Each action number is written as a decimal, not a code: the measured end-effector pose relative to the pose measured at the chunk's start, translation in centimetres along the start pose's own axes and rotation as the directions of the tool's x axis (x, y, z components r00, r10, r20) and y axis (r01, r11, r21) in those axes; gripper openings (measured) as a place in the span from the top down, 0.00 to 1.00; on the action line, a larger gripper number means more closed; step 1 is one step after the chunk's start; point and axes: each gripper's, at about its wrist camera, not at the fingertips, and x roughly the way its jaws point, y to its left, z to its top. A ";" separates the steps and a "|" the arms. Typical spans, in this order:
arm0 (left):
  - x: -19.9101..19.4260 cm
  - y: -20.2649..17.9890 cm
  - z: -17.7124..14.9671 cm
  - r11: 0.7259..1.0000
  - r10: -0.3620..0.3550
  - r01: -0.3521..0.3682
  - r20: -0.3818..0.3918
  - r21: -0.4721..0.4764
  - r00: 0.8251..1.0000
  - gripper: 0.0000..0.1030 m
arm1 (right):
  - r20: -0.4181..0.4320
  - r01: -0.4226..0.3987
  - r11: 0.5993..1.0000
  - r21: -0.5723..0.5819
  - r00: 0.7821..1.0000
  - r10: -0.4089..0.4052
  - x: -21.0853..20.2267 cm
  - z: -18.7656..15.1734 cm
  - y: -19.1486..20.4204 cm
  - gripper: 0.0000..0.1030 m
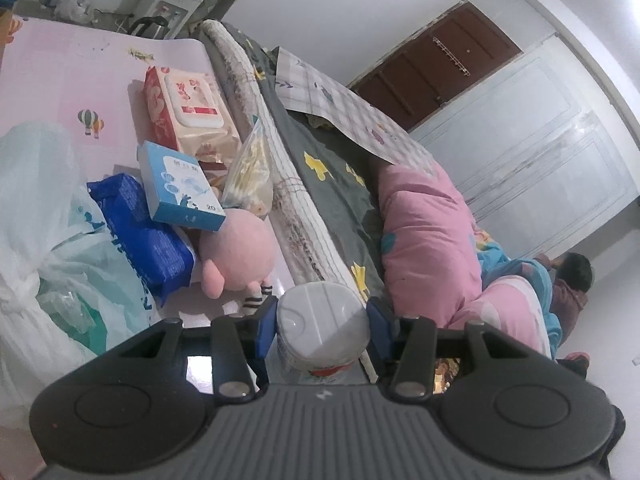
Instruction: Organize soft objects
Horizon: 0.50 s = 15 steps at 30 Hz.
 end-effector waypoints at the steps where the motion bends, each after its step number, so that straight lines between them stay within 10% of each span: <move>1: 0.1 0.1 -0.1 1.000 -0.001 0.001 0.000 -0.003 1.000 0.52 | 0.004 0.007 1.000 -0.004 1.000 -0.007 -0.1 0.0 0.0 0.36; 15: 1.0 1.8 0.0 0.990 0.139 -0.139 0.003 0.033 0.990 0.52 | 0.105 0.283 0.956 -0.082 0.956 -0.275 -2.7 1.4 -0.1 0.37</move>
